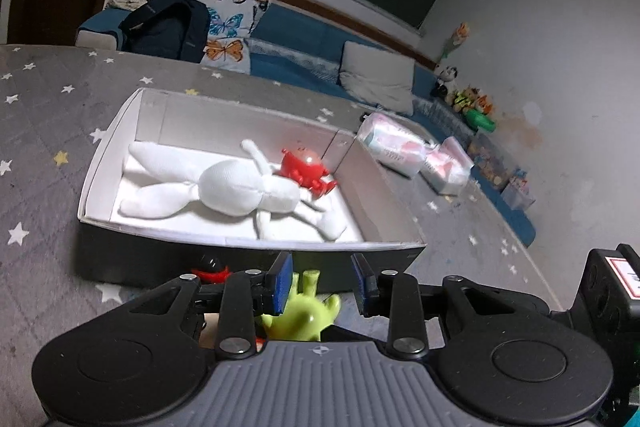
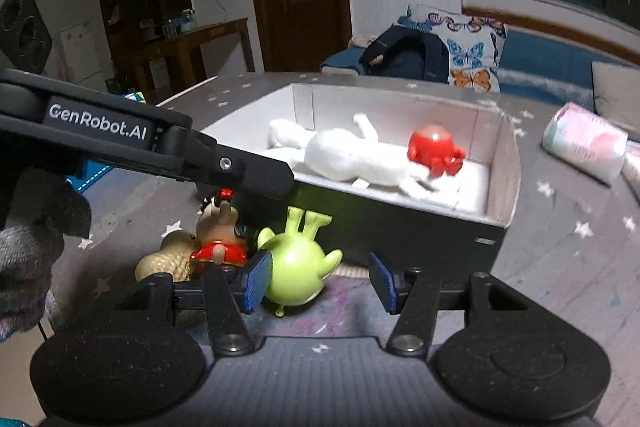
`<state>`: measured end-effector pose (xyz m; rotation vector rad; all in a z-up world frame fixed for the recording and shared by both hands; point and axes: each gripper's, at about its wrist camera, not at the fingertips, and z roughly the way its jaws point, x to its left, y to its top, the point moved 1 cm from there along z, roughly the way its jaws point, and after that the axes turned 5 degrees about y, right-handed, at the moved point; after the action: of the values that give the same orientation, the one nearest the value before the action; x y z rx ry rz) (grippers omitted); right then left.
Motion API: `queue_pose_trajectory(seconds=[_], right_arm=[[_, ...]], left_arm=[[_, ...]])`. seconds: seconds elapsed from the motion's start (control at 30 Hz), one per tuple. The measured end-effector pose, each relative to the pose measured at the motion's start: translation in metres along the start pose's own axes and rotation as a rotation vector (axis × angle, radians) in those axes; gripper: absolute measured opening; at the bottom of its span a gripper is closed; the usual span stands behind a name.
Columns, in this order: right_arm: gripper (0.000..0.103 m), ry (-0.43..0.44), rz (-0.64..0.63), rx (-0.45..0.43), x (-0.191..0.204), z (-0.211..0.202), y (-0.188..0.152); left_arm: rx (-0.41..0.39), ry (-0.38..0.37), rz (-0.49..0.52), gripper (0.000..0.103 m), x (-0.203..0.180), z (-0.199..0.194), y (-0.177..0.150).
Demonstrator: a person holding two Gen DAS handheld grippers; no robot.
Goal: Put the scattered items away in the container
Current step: 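Move both tools to the green alien figure and grasp it, then lift the green alien with both tools over the box rim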
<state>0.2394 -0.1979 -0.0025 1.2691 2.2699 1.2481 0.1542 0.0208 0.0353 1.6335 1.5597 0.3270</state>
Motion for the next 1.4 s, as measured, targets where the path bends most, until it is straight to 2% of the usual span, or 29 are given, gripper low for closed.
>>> queue_pose_trajectory(seconds=[0.67,0.87,1.13,1.4], right_arm=[[0.055,0.081,0.092,0.025,-0.006,0.025,-0.006],[0.051,0.1,0.131,0.023,-0.01,0.03,-0.008],[0.049,0.097,0.131,0.015,-0.011,0.026,-0.011],[0.049,0.066,0.1,-0.023,-0.01,-0.002,-0.01]], left_arm=[[0.068,0.025,-0.007,0.034,0.001,0.017,-0.006],[0.085,0.025,-0.008,0.034,0.002,0.023,-0.005],[0.111,0.02,-0.008,0.034,-0.001,0.03,-0.008],[0.094,-0.037,-0.002,0.033,-0.016,0.022,-0.005]])
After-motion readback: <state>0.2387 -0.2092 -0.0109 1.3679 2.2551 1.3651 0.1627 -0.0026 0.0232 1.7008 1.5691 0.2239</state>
